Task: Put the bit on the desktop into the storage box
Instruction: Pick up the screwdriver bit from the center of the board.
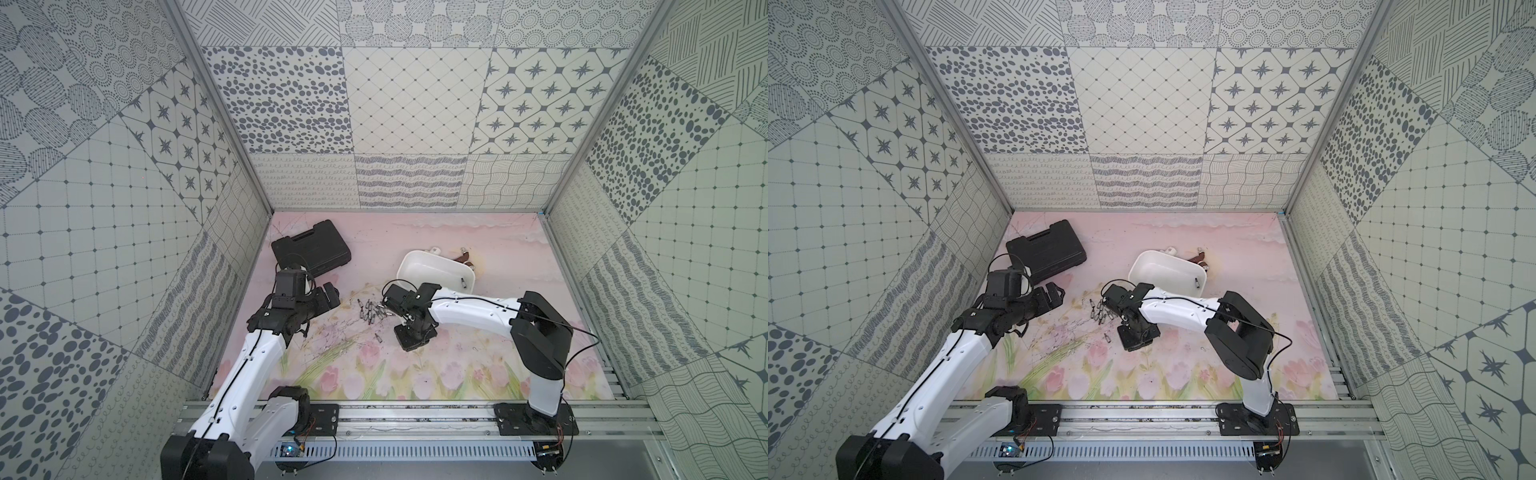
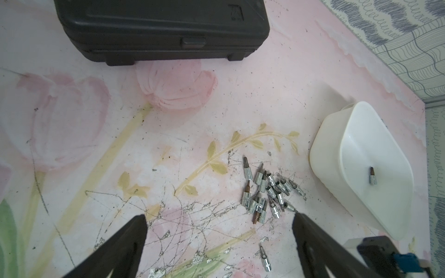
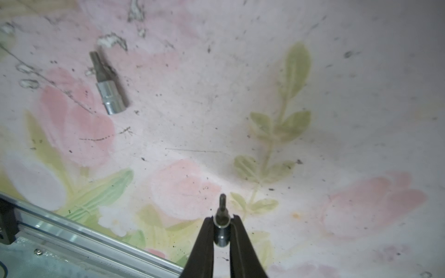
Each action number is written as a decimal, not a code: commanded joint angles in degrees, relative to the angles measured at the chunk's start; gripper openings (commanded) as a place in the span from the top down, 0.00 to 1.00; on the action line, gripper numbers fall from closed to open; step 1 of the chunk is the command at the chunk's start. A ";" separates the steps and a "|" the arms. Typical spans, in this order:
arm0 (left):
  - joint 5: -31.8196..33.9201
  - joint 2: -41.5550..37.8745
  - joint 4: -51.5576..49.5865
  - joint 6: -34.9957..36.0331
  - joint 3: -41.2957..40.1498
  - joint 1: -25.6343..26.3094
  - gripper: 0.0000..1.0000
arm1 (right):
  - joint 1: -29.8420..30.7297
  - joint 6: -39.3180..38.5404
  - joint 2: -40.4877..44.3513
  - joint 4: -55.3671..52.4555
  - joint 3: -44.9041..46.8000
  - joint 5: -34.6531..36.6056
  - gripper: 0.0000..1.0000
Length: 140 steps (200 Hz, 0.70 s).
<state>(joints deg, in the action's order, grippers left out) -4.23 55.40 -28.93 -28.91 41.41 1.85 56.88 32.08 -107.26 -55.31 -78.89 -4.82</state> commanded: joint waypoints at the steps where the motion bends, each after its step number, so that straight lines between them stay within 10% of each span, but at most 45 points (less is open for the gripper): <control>1: -0.31 -0.28 1.08 0.35 -0.42 0.01 0.01 | -2.59 -2.58 3.31 -1.49 -2.62 2.20 0.85; 140: -0.82 0.11 0.89 0.60 -0.06 -0.07 0.01 | -21.54 -11.55 3.56 -3.49 -12.93 11.72 0.87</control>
<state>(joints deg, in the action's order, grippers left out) -4.25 55.40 -28.95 -28.91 41.41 1.85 37.17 22.96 -102.37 -58.57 -90.13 3.84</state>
